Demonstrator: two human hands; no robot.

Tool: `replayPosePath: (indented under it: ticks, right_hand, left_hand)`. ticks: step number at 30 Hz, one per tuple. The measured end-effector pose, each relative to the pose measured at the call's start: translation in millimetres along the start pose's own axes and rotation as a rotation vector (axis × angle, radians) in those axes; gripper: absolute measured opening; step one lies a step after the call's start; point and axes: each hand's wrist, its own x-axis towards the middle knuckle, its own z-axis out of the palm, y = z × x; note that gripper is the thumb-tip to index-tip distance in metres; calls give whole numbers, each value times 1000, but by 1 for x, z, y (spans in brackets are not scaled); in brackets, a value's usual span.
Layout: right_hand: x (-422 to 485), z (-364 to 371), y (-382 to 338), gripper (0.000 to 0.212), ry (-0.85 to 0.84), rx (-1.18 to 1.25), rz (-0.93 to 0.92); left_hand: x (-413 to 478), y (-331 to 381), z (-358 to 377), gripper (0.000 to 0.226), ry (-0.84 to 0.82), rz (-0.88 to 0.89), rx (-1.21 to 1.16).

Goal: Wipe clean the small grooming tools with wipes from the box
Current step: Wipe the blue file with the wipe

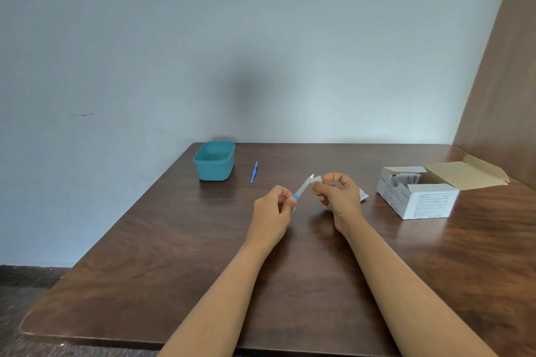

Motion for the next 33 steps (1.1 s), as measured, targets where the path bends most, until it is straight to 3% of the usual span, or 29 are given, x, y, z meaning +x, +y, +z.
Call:
replayPosePath:
  ticks: [6,17,22,28,33]
  right_hand:
    - [-1,2,-6,26,-42,-84,-33]
    - [-3,4,-12,28,-118,-7,-64]
    - [-1,3,-16,23,-141,24,1]
    - [-2,0,-16,32,-262,108,73]
    - [-2,-1,-14,25,-217,107,96]
  left_hand:
    - [0,2,0,10,2,-23,17]
    - [2,0,0,11,45,-39,33]
    - [3,0,0,10,58,-45,35]
    - [4,-1,-1,10,67,-53,44]
    - [3,1,1,10,50,-35,51]
